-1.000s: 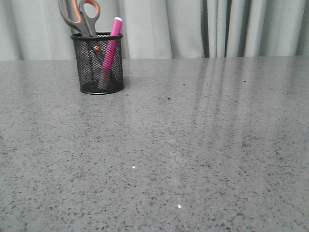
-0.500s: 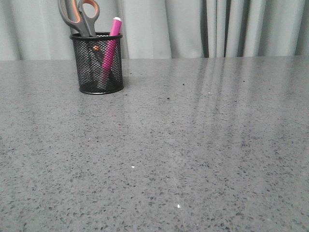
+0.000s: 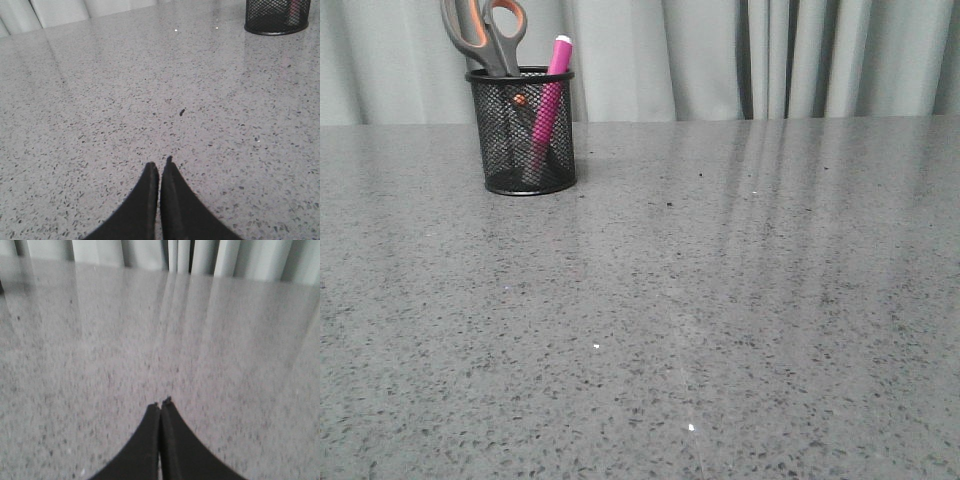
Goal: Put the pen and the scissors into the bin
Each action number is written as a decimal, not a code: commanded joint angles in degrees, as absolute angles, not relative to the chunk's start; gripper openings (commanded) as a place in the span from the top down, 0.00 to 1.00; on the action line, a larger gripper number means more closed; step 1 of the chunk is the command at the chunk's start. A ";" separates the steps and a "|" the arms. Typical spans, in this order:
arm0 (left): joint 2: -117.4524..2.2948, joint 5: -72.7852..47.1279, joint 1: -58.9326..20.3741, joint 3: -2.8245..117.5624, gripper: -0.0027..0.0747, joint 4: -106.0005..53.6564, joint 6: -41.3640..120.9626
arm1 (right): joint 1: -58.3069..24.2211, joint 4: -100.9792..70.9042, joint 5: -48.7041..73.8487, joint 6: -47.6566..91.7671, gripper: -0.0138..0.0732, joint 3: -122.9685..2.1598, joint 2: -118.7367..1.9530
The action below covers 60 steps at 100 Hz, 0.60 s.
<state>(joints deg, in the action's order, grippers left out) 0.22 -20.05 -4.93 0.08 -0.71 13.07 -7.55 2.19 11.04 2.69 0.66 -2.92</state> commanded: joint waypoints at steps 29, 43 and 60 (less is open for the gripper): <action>2.05 -17.37 -4.84 -2.63 0.99 -1.82 12.62 | -7.14 1.09 16.71 3.43 0.92 1.40 1.61; 2.05 -17.37 -4.84 -2.63 0.99 -1.82 12.62 | -7.14 1.09 16.71 3.43 0.92 1.40 1.61; 2.05 -17.37 -4.84 -2.63 0.99 -1.82 12.62 | -7.14 1.09 16.71 3.43 0.92 1.40 1.61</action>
<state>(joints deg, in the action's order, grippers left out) 0.22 -20.05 -4.93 0.08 -0.76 13.07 -7.55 1.12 18.87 2.95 0.56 0.60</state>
